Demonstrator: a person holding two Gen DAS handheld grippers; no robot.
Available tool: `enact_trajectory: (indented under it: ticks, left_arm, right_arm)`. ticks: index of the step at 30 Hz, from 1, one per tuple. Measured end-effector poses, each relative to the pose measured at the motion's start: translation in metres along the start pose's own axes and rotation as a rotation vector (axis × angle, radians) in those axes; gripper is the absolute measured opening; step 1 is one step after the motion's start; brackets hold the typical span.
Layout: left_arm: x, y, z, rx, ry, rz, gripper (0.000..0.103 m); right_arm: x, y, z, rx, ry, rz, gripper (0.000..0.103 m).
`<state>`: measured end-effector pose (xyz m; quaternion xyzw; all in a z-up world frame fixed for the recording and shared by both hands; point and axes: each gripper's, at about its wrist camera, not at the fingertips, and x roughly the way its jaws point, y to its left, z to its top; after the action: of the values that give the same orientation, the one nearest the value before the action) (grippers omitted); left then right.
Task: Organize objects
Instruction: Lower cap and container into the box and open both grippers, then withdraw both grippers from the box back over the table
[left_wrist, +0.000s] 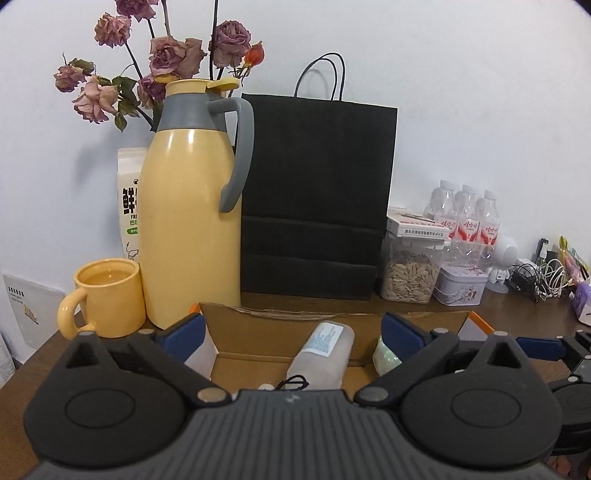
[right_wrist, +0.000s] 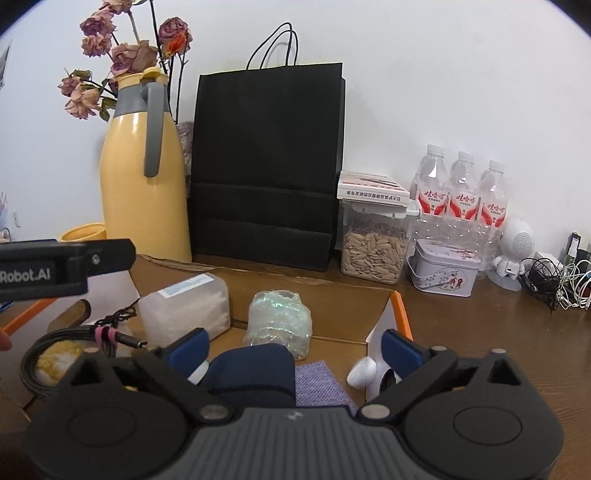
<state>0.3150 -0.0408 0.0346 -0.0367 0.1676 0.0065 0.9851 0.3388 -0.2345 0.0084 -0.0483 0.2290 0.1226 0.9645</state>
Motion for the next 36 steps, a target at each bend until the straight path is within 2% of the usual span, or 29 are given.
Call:
enact_trajectory:
  ticks: [10, 18, 22, 27, 36]
  left_arm:
    - [-0.013, 0.002, 0.0, -0.007, -0.018, -0.001, 0.103]
    - [-0.049, 0.016, -0.01, 0.0, -0.061, -0.01, 0.103]
    - [-0.066, 0.018, -0.022, 0.036, -0.055, -0.014, 0.103]
    - [-0.088, 0.02, -0.039, 0.073, -0.023, -0.029, 0.103]
    - [-0.115, 0.033, -0.071, 0.066, 0.069, -0.032, 0.103]
  right_arm:
    - [-0.012, 0.002, 0.002, -0.009, -0.017, 0.002, 0.103]
    - [-0.05, 0.005, 0.0, -0.028, -0.088, 0.016, 0.103]
    - [-0.073, 0.006, -0.012, -0.031, -0.102, 0.028, 0.103]
    - [-0.094, 0.011, -0.041, -0.052, -0.067, 0.039, 0.103]
    - [-0.116, 0.007, -0.087, -0.036, 0.043, 0.018, 0.103]
